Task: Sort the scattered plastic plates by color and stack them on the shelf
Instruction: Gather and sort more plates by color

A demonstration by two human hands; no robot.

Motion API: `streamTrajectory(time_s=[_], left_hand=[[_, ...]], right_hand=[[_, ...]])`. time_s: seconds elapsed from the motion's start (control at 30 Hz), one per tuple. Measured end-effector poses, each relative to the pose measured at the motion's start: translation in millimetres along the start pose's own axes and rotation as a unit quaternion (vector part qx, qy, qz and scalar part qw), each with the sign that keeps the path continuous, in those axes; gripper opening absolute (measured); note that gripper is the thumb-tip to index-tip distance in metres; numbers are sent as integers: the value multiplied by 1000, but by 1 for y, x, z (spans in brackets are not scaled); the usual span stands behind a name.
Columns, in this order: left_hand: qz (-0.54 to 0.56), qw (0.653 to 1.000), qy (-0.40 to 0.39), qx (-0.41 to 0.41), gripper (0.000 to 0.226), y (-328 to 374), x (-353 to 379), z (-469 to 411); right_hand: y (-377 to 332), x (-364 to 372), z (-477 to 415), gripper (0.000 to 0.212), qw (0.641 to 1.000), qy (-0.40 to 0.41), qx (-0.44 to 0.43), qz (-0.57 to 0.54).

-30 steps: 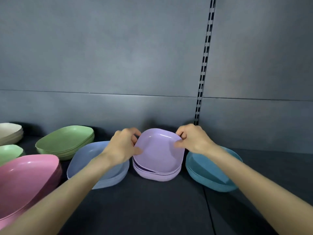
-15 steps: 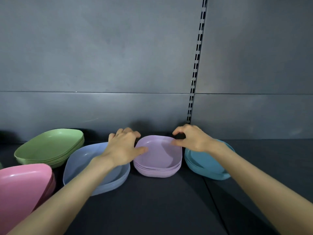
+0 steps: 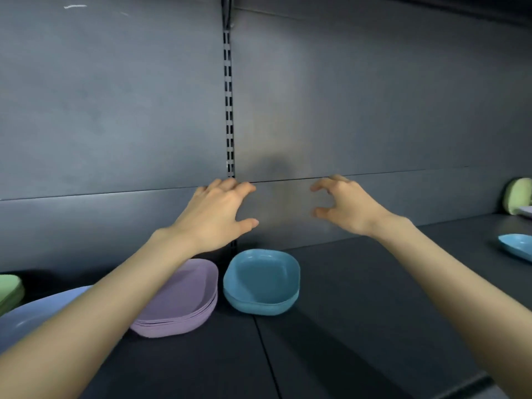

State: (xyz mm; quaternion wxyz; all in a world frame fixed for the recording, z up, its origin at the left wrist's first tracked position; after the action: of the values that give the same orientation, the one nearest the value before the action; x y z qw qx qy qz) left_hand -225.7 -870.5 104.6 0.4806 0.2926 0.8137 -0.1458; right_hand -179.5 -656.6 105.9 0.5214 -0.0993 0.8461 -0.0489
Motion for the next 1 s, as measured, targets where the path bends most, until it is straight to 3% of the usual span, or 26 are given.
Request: streamTrajectory(time_s=[0.27,0.57,1.0], left_hand=[[24,995,57,75,62,141,-9,-39],[58,990,59,113,60,303,19,-69],[74,987,79,118,59,400,55,-151]], right_hand=[[105,-96,68,51,997,50,38,43],[231,-173,141,51,991,54,75,93],[362,-199,132,49,992,68,71,84]])
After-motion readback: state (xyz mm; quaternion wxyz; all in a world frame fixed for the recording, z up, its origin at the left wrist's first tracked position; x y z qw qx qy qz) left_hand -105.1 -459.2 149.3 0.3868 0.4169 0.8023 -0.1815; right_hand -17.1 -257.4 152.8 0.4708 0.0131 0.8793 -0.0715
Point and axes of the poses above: each hand's wrist, its own z-axis away from the middle knuckle, its own x-axis out of the palm, y = z × x, the point moved 3 cm from there along -z, towards the middle knuckle, and after that the axes turned 6 degrees about -x, right-handed, at the moved point
